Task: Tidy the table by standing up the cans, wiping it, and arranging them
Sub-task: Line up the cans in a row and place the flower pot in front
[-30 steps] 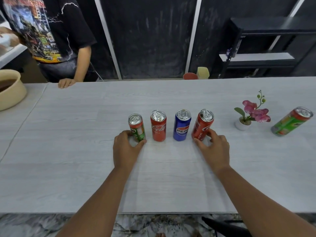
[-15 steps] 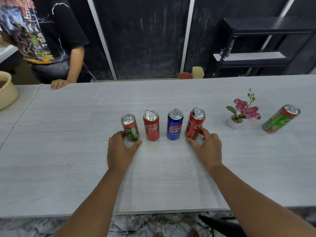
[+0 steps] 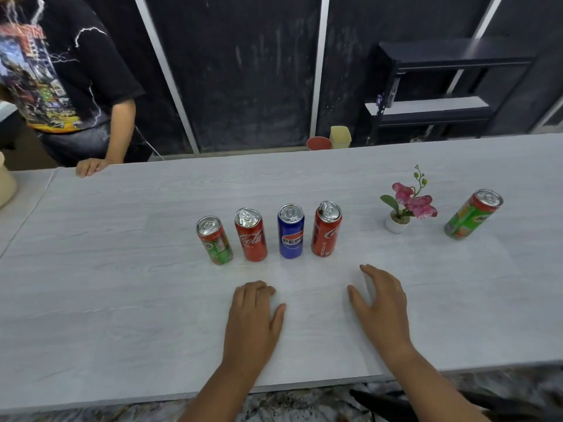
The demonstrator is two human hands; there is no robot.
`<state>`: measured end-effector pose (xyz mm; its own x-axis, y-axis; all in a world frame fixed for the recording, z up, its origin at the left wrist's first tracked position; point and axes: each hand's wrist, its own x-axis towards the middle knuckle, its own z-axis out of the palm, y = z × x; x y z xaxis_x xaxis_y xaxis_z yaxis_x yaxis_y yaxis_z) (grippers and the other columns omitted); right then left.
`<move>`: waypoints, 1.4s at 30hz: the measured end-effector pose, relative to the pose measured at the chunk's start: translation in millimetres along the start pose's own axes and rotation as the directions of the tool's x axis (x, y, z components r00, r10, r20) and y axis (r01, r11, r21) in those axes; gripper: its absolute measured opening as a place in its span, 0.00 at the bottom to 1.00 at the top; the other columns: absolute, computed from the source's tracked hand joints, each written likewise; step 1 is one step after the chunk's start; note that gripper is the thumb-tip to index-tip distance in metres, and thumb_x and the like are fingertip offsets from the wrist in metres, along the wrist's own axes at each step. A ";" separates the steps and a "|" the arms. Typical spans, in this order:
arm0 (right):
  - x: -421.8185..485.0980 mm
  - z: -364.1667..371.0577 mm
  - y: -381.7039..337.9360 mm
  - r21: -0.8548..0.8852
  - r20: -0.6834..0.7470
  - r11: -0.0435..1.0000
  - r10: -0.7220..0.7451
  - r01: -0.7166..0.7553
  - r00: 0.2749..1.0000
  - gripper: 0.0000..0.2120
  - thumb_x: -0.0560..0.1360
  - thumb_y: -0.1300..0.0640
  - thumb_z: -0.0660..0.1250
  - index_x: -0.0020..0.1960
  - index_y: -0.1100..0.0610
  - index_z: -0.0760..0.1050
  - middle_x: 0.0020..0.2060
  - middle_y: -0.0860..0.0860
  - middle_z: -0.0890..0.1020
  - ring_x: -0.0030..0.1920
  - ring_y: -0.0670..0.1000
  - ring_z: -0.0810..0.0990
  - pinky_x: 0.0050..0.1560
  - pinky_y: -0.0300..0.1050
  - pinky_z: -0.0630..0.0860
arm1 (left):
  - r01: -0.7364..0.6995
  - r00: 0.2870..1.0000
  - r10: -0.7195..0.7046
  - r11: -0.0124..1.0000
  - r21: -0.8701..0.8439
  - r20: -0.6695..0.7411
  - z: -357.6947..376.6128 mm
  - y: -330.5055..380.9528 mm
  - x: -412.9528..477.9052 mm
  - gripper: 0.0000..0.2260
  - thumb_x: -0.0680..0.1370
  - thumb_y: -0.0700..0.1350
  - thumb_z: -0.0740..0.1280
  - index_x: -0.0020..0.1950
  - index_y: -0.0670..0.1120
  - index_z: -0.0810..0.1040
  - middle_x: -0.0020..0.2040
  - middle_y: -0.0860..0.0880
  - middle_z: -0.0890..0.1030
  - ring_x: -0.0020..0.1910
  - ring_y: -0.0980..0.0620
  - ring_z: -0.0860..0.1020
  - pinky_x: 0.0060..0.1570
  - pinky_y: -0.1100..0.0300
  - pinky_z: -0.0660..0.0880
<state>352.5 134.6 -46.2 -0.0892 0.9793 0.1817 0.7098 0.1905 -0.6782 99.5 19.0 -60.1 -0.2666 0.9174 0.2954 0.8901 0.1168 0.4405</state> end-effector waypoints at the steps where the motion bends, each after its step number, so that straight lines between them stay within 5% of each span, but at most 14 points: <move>1: -2.2 -6.7 6.2 -0.002 -0.016 1.000 0.010 -0.010 1.000 0.23 0.77 0.53 0.78 0.70 0.52 0.79 0.68 0.48 0.80 0.71 0.51 0.74 0.75 0.52 0.68 | -0.045 0.999 0.045 0.999 -0.008 0.023 8.0 14.0 3.0 0.15 0.83 0.55 0.70 0.66 0.49 0.80 0.65 0.50 0.79 0.69 0.48 0.75 0.71 0.48 0.76; 4: 3.3 -29.7 25.7 -0.003 -0.051 0.998 0.064 -0.065 0.997 0.20 0.78 0.56 0.77 0.68 0.53 0.80 0.68 0.49 0.81 0.71 0.52 0.75 0.75 0.57 0.70 | -0.135 0.988 0.134 0.991 0.005 0.076 34.7 55.0 12.6 0.16 0.83 0.57 0.69 0.67 0.50 0.80 0.67 0.50 0.80 0.70 0.46 0.75 0.73 0.43 0.74; 9: 43.6 -72.4 72.7 0.038 -0.106 0.980 0.200 -0.197 0.974 0.22 0.80 0.54 0.75 0.72 0.52 0.77 0.69 0.49 0.79 0.71 0.52 0.74 0.75 0.56 0.72 | -0.088 0.992 0.080 0.993 0.077 0.098 54.7 72.9 19.0 0.18 0.83 0.63 0.64 0.68 0.55 0.77 0.69 0.53 0.77 0.72 0.47 0.73 0.79 0.35 0.64; 12: 81.4 -91.4 100.4 0.160 -0.163 0.938 0.334 -0.309 0.929 0.30 0.79 0.51 0.76 0.78 0.52 0.70 0.71 0.51 0.77 0.70 0.52 0.75 0.71 0.51 0.73 | -0.086 0.992 0.079 0.994 0.066 0.102 55.2 67.3 18.3 0.18 0.82 0.64 0.64 0.67 0.55 0.77 0.68 0.54 0.76 0.71 0.47 0.73 0.79 0.36 0.63; 19: 164.1 -113.1 131.4 0.298 -0.157 0.849 0.495 -0.437 0.854 0.52 0.74 0.43 0.80 0.86 0.47 0.51 0.80 0.50 0.70 0.66 0.55 0.78 0.71 0.60 0.75 | -0.062 0.993 0.056 0.997 0.056 0.105 56.8 67.3 18.7 0.18 0.81 0.63 0.65 0.66 0.55 0.78 0.67 0.55 0.76 0.70 0.48 0.74 0.80 0.37 0.63; 23: 177.7 -112.1 135.1 0.235 -0.178 0.863 0.490 -0.447 0.853 0.32 0.73 0.42 0.77 0.73 0.52 0.75 0.62 0.55 0.84 0.59 0.57 0.83 0.64 0.60 0.80 | -0.054 0.993 0.048 0.997 0.053 0.105 56.1 67.4 19.2 0.18 0.81 0.63 0.67 0.66 0.55 0.79 0.67 0.55 0.76 0.70 0.49 0.75 0.79 0.38 0.64; 25: 172.9 -110.6 133.6 0.237 -0.198 0.867 0.484 -0.438 0.852 0.26 0.73 0.41 0.77 0.66 0.53 0.79 0.56 0.54 0.85 0.56 0.57 0.83 0.61 0.61 0.81 | -0.054 0.993 0.047 0.997 0.057 0.109 55.1 68.0 19.6 0.18 0.81 0.63 0.68 0.66 0.55 0.79 0.67 0.55 0.76 0.70 0.49 0.74 0.79 0.38 0.64; 42: 71.9 -63.9 74.7 0.029 -0.140 0.987 0.159 -0.157 0.977 0.21 0.68 0.38 0.82 0.50 0.46 0.76 0.43 0.38 0.75 0.47 0.53 0.77 0.52 0.57 0.77 | -0.092 0.984 0.091 0.996 -0.001 0.155 40.5 62.5 17.4 0.18 0.83 0.61 0.66 0.71 0.56 0.79 0.73 0.56 0.77 0.76 0.51 0.73 0.81 0.40 0.64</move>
<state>443.8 214.9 -38.3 0.1235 0.9779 0.1687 0.6947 0.0362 -0.7184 165.5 57.6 -61.7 -0.1240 0.9722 0.1988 0.9104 0.0318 0.4125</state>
